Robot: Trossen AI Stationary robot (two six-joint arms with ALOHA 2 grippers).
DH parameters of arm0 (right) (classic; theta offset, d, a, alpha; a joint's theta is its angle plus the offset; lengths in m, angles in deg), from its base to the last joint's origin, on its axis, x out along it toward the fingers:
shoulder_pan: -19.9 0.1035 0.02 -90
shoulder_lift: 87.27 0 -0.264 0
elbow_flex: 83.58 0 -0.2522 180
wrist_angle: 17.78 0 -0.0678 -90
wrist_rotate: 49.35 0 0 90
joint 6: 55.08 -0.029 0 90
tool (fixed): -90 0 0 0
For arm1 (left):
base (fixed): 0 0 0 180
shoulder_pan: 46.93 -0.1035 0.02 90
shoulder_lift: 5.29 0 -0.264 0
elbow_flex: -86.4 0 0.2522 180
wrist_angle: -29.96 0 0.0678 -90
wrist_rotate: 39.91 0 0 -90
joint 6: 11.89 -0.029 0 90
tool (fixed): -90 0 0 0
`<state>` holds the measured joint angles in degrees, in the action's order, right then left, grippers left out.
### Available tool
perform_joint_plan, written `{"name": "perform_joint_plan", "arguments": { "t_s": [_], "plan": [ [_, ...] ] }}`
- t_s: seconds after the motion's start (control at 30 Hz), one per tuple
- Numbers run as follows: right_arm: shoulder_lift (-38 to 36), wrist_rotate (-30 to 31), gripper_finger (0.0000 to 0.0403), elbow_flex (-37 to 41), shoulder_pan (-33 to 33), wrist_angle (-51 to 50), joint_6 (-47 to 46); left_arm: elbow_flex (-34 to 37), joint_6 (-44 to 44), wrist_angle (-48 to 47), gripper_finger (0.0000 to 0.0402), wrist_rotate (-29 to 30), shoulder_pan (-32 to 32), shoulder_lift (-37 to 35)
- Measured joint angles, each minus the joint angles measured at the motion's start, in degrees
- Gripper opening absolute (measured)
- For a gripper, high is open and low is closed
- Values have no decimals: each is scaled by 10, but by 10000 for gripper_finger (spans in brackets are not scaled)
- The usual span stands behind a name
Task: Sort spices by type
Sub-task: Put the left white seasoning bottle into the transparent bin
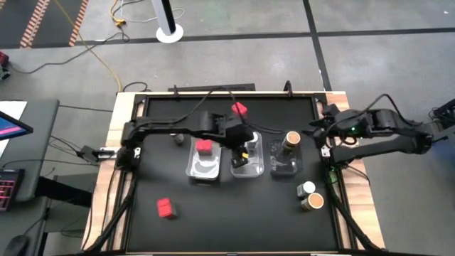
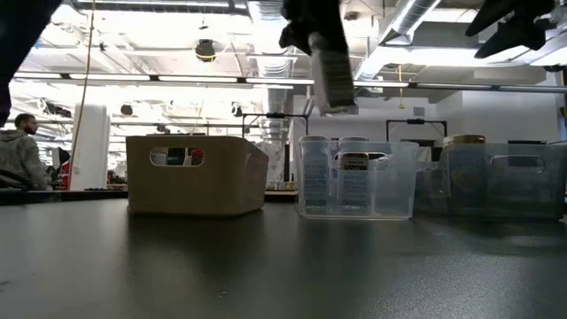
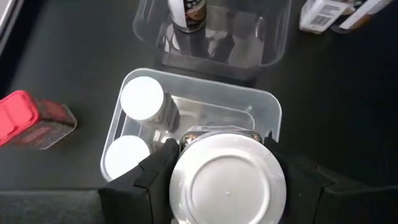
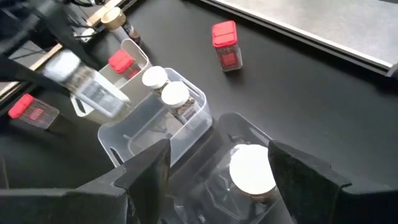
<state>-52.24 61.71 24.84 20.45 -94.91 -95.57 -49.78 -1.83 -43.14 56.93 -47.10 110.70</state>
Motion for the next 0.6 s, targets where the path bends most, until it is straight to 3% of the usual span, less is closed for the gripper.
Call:
{"name": "perform_joint_plan", "arguments": {
  "t_s": [0.2,0.6],
  "plan": [
    [-4,0,296,0,10,0,0,-43,-30,1,201,-4,-3,46],
    [-2,-1,296,0,25,0,-2,-23,-98,-24,201,-51,0,49]
  ]
}}
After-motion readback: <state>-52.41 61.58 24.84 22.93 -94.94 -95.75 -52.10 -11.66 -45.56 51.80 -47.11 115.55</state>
